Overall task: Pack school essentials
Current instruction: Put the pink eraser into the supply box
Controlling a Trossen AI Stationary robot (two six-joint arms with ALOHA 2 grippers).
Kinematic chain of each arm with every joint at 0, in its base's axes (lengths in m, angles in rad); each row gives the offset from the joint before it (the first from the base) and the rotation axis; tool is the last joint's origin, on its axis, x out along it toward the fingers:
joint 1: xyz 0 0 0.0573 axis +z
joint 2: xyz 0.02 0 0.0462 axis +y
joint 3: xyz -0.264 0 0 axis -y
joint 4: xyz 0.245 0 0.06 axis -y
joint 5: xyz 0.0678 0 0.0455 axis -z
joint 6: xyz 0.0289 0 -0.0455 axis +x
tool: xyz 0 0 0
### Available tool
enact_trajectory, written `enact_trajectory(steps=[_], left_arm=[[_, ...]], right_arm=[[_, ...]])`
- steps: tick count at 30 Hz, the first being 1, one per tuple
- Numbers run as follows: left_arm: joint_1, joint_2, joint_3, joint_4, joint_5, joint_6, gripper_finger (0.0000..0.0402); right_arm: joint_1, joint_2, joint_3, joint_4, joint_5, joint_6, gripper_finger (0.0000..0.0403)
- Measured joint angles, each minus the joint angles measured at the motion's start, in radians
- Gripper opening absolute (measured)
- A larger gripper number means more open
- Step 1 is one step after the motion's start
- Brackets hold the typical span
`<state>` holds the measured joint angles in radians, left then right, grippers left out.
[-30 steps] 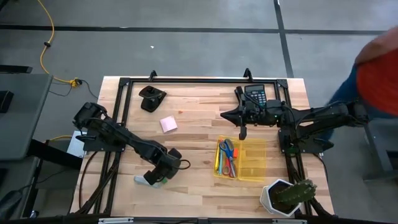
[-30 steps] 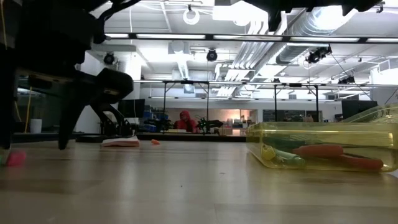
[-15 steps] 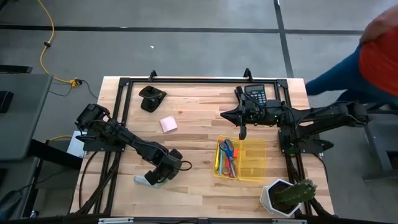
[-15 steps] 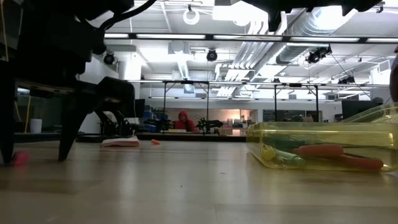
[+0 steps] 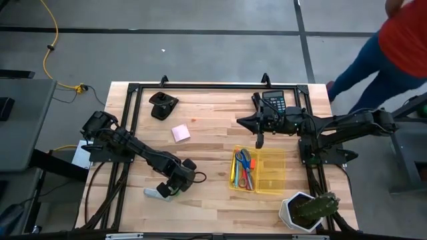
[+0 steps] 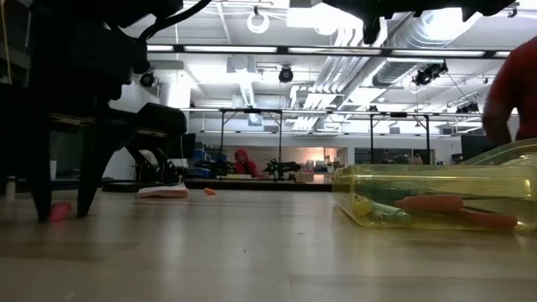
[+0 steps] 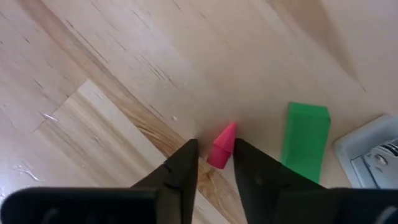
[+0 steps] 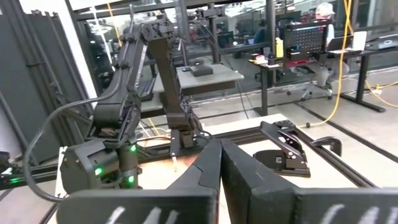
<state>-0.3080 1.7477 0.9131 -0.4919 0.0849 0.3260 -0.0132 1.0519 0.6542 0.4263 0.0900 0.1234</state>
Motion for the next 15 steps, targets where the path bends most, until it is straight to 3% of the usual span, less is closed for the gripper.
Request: enact_trajectory(steps=[15], left_arm=[[0.0,0.001,-0.001,0.023,-0.003,0.0,0.0037]], right_arm=[[0.0,0.0,0.0,0.0,0.013,0.0,0.0]])
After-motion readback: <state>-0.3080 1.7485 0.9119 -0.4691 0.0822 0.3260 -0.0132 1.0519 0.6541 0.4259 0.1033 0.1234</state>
